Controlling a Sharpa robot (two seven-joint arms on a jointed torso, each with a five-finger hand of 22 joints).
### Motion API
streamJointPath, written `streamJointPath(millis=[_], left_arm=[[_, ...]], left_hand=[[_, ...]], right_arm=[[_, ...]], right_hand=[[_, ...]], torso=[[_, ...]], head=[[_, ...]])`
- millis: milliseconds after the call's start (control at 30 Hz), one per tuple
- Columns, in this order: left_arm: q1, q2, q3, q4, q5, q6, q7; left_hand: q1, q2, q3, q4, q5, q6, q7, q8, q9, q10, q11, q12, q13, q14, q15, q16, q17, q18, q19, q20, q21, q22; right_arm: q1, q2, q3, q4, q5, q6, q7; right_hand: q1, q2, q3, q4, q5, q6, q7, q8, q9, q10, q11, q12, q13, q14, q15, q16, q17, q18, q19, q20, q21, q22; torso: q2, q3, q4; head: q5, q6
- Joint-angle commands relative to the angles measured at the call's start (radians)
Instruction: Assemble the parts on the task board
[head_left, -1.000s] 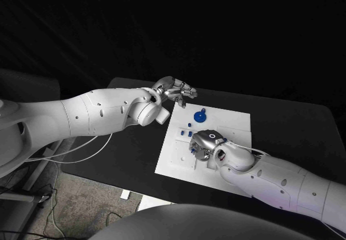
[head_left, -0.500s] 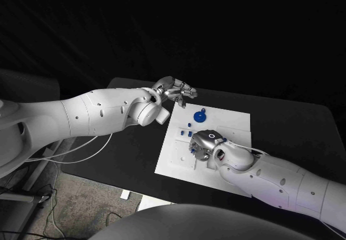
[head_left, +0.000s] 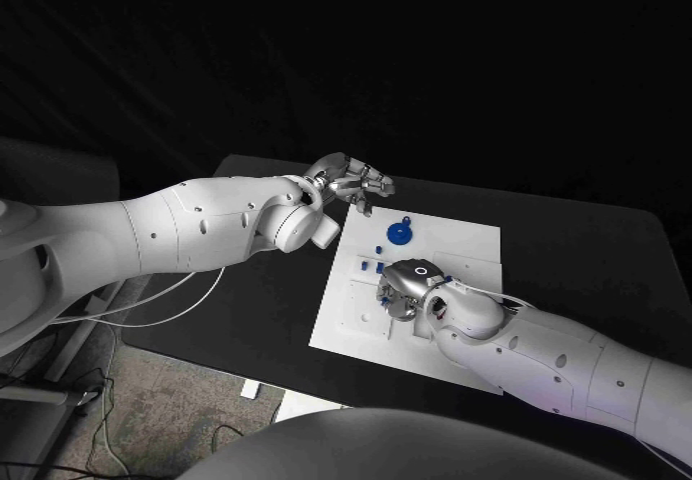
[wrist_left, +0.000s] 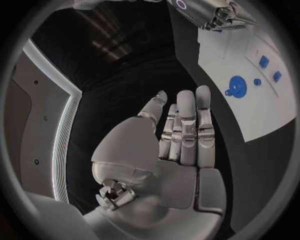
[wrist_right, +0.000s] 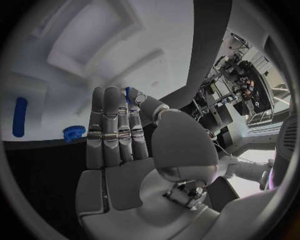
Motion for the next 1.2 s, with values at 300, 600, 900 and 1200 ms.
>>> streamJointPath(millis=[300, 600, 900, 1200], left_arm=[[0.001, 0.003, 0.001, 0.003, 0.006, 0.014, 0.004], [0.001, 0.003, 0.001, 0.002, 0.006, 0.016, 0.003], [0.001, 0.002, 0.001, 0.002, 0.006, 0.015, 0.002], [0.001, 0.0, 0.001, 0.0, 0.006, 0.016, 0.001]], left_hand=[[-0.001, -0.001, -0.001, 0.003, -0.001, -0.001, 0.0, -0.004, 0.001, -0.001, 0.004, -0.002, 0.0, 0.004, 0.002, -0.005, 0.001, 0.012, 0.004, 0.001, -0.007, 0.011], [-0.002, -0.002, -0.002, 0.004, -0.002, -0.002, 0.001, -0.004, 0.001, -0.002, 0.004, -0.002, 0.0, 0.004, 0.003, -0.006, 0.002, 0.011, 0.005, 0.002, -0.008, 0.011], [-0.002, -0.002, -0.003, 0.004, -0.002, -0.004, 0.001, -0.005, 0.001, -0.004, 0.005, -0.002, 0.0, 0.003, 0.003, -0.006, 0.002, 0.012, 0.005, 0.002, -0.008, 0.011], [-0.002, -0.002, -0.003, 0.004, -0.002, -0.004, 0.001, -0.005, 0.001, -0.004, 0.005, -0.002, 0.0, 0.003, 0.003, -0.006, 0.002, 0.012, 0.005, 0.002, -0.008, 0.011]], right_arm=[[-0.003, 0.003, -0.002, 0.0, 0.004, 0.107, -0.024], [-0.003, 0.004, -0.002, 0.0, 0.022, 0.093, -0.02], [-0.003, 0.002, -0.003, -0.002, 0.062, 0.03, -0.007], [0.005, -0.019, -0.002, 0.025, 0.076, -0.05, -0.008]], right_hand=[[-0.006, 0.011, -0.007, -0.003, 0.028, 0.001, 0.001, 0.003, 0.001, -0.002, 0.002, 0.004, 0.001, -0.006, -0.004, -0.007, -0.004, 0.009, 0.002, 0.003, -0.011, 0.013], [-0.023, -0.001, -0.043, 0.006, 0.095, -0.019, 0.008, 0.002, -0.004, -0.03, 0.008, 0.004, 0.0, -0.016, 0.001, -0.015, -0.012, 0.001, -0.001, 0.008, -0.017, 0.022], [-0.048, -0.045, -0.195, 0.043, 0.114, -0.185, 0.034, 0.002, -0.036, -0.253, 0.069, 0.005, -0.002, -0.024, 0.04, -0.01, -0.03, 0.015, 0.016, 0.044, -0.066, -0.035], [0.038, -0.077, -0.329, 0.131, 0.133, -0.222, 0.028, 0.001, -0.037, -0.327, 0.086, 0.004, -0.002, -0.035, 0.051, 0.004, -0.07, 0.015, 0.062, 0.056, -0.076, -0.264]], torso=[[-0.001, 0.0, -0.0008], [0.0, 0.0014, -0.0015], [-0.001, 0.0011, -0.0021], [-0.002, 0.0013, -0.0023]], head=[[0.007, 0.0], [0.008, 0.0], [0.003, 0.0], [-0.003, 0.0]])
